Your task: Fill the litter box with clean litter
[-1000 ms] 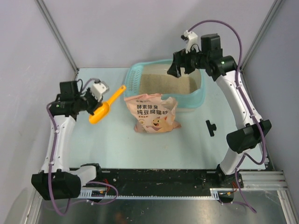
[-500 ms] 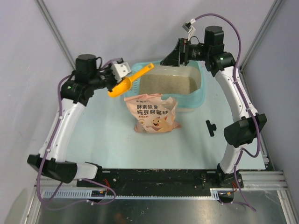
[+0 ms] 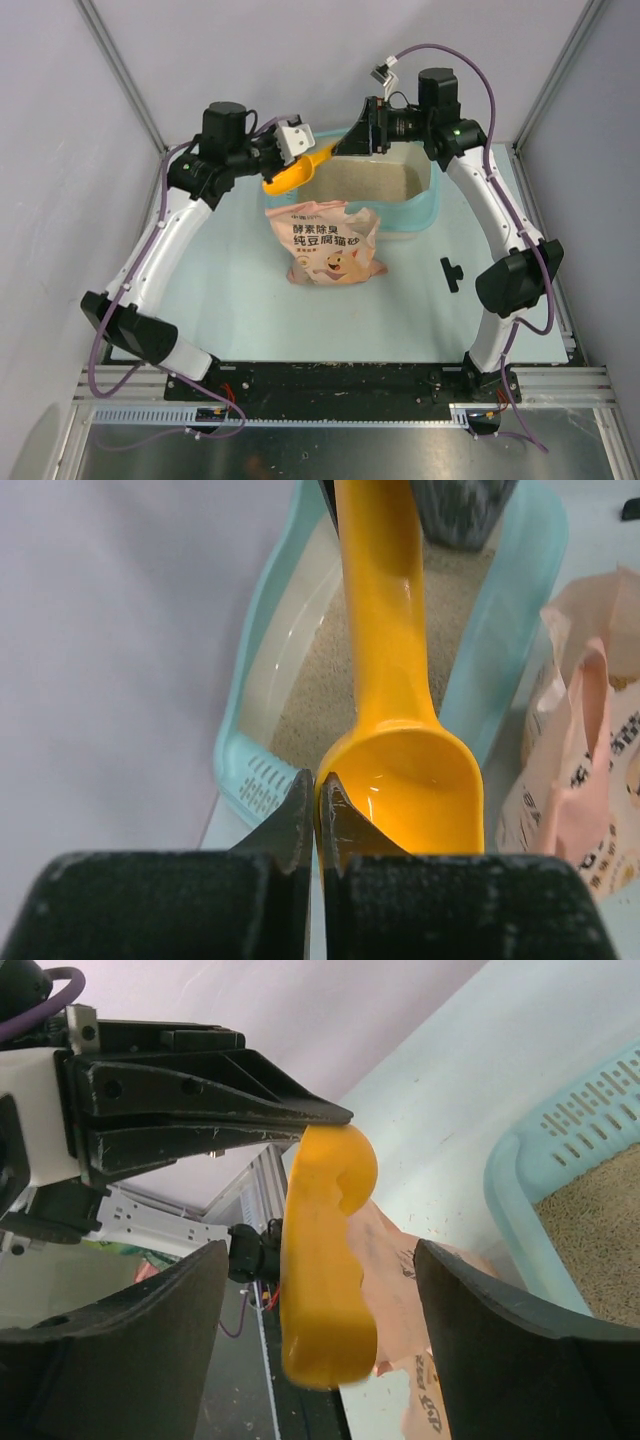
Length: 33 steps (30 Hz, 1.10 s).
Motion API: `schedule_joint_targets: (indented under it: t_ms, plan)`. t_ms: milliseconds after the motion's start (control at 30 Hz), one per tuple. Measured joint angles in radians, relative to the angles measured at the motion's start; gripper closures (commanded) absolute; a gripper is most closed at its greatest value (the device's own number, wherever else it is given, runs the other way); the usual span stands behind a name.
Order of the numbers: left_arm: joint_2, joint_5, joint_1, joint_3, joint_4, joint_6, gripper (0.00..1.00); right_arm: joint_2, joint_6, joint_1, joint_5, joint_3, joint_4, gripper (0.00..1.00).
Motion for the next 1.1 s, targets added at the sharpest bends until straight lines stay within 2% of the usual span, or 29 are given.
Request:
schedule_joint_targets:
  t_ms: [33, 133, 333, 700, 800, 833, 900, 933, 967, 1000, 1033, 1100]
  plan:
    - [0.012, 0.000, -0.007, 0.014, 0.005, 0.000, 1.00, 0.000, -0.003, 0.000, 0.002, 0.000, 0.000, 0.33]
    - [0.058, -0.005, -0.032, 0.059, 0.026, -0.003, 1.00, 0.000, -0.010, 0.000, 0.006, 0.000, 0.000, 0.43]
    - [0.117, -0.011, -0.055, 0.082, 0.047, -0.017, 1.00, 0.000, -0.029, -0.005, 0.010, -0.004, 0.002, 0.51]
    - [0.126, -0.015, -0.059, 0.090, 0.066, -0.050, 1.00, 0.000, -0.030, -0.013, 0.026, -0.014, 0.009, 0.66]
    - [0.127, -0.016, -0.060, 0.090, 0.067, -0.053, 1.00, 0.000, -0.029, -0.013, 0.035, -0.014, 0.009, 0.73]
    - [0.127, -0.016, -0.060, 0.090, 0.067, -0.053, 1.00, 0.000, -0.029, -0.013, 0.037, -0.014, 0.009, 0.80]
    - [0.127, -0.016, -0.060, 0.090, 0.067, -0.054, 1.00, 0.000, -0.028, -0.013, 0.039, -0.014, 0.009, 0.88]
    - [0.127, -0.016, -0.060, 0.090, 0.067, -0.058, 0.84, 0.000, -0.028, -0.013, 0.040, -0.014, 0.009, 0.97]
    - [0.127, -0.016, -0.060, 0.090, 0.068, -0.061, 0.73, 0.000, -0.028, -0.013, 0.042, -0.014, 0.009, 1.00]
    - [0.127, -0.016, -0.060, 0.090, 0.069, -0.069, 0.65, 0.000, -0.029, -0.013, 0.042, -0.014, 0.009, 1.00]
    - [0.128, -0.016, -0.060, 0.090, 0.070, -0.070, 0.50, 0.000, -0.030, -0.015, 0.049, -0.014, 0.010, 1.00]
    - [0.128, -0.016, -0.061, 0.090, 0.074, -0.095, 0.41, 0.000, -0.041, -0.020, 0.061, -0.014, 0.008, 1.00]
